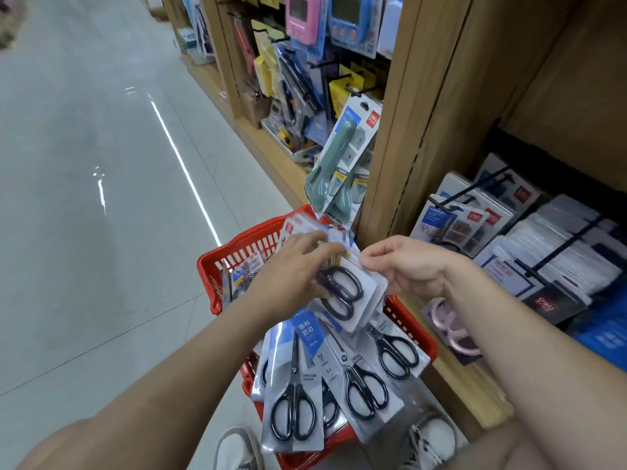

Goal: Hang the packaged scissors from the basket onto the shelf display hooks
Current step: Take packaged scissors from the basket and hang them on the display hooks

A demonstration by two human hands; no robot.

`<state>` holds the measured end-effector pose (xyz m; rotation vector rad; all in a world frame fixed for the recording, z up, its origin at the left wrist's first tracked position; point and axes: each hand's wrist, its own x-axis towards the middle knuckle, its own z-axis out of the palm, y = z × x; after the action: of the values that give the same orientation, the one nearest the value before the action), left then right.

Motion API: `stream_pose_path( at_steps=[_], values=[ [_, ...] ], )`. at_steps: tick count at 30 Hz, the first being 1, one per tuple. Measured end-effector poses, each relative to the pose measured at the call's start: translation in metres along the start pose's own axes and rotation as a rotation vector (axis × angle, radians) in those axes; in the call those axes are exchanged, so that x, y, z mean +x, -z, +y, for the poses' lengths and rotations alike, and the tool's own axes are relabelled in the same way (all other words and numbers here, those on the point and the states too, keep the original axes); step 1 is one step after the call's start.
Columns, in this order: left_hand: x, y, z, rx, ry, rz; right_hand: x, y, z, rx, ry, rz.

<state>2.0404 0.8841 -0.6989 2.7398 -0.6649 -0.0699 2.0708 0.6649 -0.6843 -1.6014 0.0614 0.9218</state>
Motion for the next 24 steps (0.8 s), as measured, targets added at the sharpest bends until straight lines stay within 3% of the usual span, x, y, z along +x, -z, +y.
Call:
stream_pose_path(
  at_steps=[4,6,9,12,16,24],
  values=[
    [-0.01,-0.001,-0.004,-0.001,-0.092,0.038,-0.004,-0.016,0.005,0.135,0.032,0.015],
    [-0.015,-0.01,-0.003,-0.192,0.055,0.074,-0.002,-0.03,0.009,0.201,0.053,0.066],
    [-0.02,-0.006,0.006,-0.708,0.408,0.123,0.005,-0.047,0.014,0.252,0.091,0.121],
    [-0.023,0.005,0.005,-0.876,0.596,0.053,0.011,-0.061,0.016,0.178,0.116,0.176],
    [-0.022,0.01,-0.002,-1.07,0.631,0.093,0.01,-0.071,0.014,0.108,0.158,0.158],
    [-0.017,0.039,-0.018,-1.285,0.661,0.27,-0.002,-0.052,-0.01,0.351,0.279,0.196]
  ],
)
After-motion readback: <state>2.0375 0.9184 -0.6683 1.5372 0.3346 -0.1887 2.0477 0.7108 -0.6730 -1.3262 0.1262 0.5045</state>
